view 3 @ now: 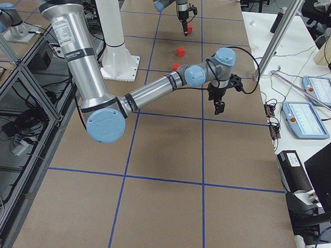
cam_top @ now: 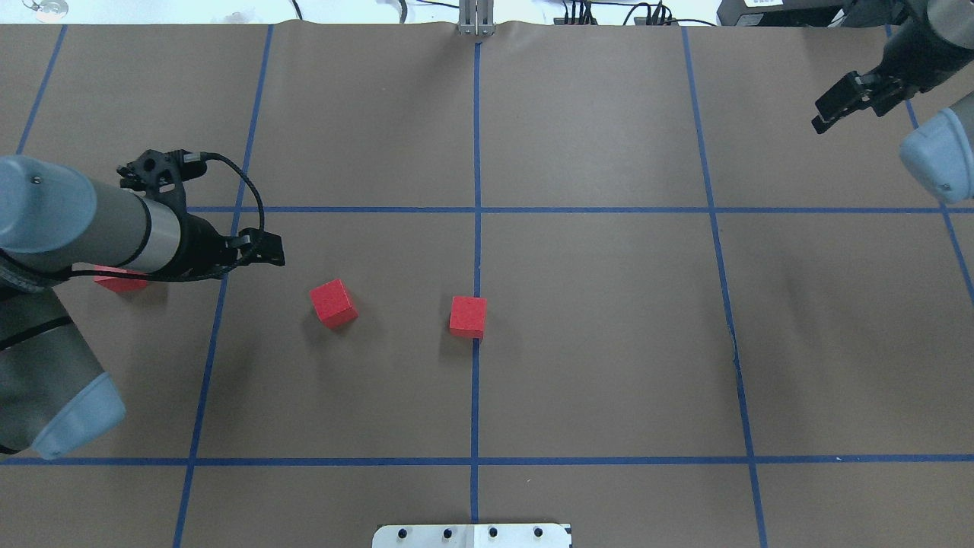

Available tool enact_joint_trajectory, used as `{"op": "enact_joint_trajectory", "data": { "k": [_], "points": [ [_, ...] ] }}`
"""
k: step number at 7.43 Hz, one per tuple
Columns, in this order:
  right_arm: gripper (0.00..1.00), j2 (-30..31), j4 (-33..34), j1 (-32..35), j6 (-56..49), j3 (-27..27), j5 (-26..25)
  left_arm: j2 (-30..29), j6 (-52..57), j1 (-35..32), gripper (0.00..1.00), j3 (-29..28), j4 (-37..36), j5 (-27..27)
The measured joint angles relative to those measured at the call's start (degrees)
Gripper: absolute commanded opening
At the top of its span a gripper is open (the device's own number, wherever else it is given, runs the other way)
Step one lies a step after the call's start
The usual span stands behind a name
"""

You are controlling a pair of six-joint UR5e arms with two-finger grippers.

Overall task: Form red blocks into L shape at center
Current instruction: 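Withdraw the right gripper away while the left gripper reaches toward the middle cube, then lower the left gripper onto the middle red cube and grasp it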

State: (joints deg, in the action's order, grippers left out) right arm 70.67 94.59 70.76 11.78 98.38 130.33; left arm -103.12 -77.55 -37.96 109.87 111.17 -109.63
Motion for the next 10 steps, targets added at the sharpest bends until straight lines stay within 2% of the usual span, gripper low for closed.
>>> {"op": "enact_joint_trajectory", "data": {
  "k": [2,3,6,10],
  "points": [
    [1.0,2.22,-0.17,1.34,-2.12,-0.03,0.29,-7.18,-5.26,5.09,1.0,-1.0,-10.17,2.99],
    [1.0,2.75,-0.22,1.49,-2.28,-0.03,0.21,-9.62,-6.55,6.17,1.0,-2.63,-12.51,3.57],
    [1.0,3.48,-0.37,1.5,-2.06,0.05,0.03,-13.44,-7.12,6.81,0.99,-9.25,-14.03,3.63],
    [1.0,3.59,-0.37,1.48,-1.86,0.01,-0.14,-13.68,-4.73,7.15,1.0,-11.9,-14.24,3.46]
  ]
}}
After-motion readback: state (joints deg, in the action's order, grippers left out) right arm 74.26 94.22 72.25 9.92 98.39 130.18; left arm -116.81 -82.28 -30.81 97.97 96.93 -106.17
